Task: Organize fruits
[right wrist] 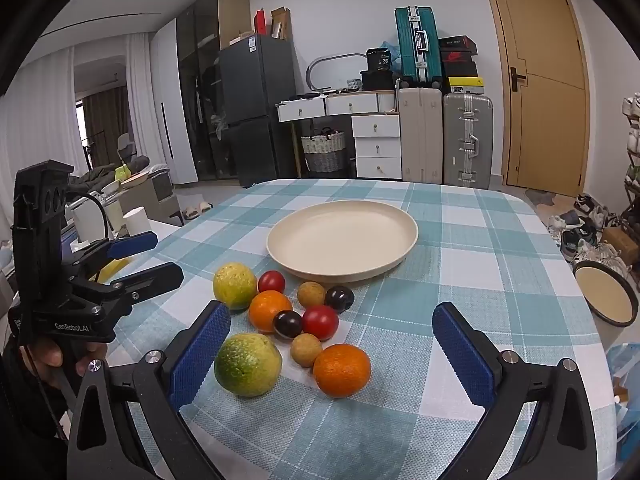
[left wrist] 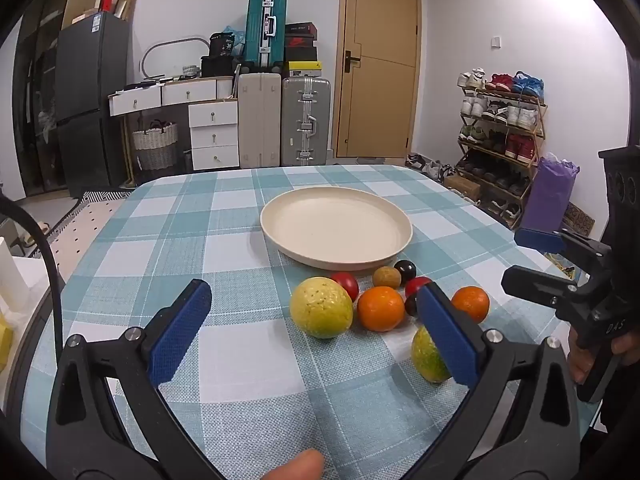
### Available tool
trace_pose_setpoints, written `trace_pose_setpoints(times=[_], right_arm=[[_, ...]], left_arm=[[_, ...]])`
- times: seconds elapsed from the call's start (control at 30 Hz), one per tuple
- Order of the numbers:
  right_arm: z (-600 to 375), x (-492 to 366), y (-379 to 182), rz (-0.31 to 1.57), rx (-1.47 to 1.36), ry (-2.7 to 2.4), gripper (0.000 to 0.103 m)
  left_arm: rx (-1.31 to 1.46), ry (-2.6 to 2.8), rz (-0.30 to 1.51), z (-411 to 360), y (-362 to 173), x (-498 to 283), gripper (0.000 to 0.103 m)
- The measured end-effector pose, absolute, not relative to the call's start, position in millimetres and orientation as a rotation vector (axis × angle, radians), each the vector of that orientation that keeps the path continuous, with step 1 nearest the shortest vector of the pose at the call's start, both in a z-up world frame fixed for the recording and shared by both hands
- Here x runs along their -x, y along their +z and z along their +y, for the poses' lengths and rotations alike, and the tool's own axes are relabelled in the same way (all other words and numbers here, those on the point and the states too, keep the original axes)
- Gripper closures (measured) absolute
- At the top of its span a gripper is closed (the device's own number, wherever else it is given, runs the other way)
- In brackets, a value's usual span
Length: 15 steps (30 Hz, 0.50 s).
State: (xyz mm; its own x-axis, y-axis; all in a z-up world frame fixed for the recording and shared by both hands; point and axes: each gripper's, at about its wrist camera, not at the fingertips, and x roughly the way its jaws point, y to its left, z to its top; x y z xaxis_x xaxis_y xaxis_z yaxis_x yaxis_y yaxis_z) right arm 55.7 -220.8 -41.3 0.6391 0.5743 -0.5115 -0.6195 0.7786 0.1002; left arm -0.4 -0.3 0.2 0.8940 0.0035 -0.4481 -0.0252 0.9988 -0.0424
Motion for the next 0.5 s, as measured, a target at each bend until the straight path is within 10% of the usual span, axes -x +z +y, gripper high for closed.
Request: trace_pose_setpoints(times=[0.5], right_arm=[[-218.5, -58.4, -42.8, 0.551, 0.096, 0.681, 0.0]], left_arm=[[0.043, 0.015, 0.472, -5.8, 1.4, 1.0, 0.0]])
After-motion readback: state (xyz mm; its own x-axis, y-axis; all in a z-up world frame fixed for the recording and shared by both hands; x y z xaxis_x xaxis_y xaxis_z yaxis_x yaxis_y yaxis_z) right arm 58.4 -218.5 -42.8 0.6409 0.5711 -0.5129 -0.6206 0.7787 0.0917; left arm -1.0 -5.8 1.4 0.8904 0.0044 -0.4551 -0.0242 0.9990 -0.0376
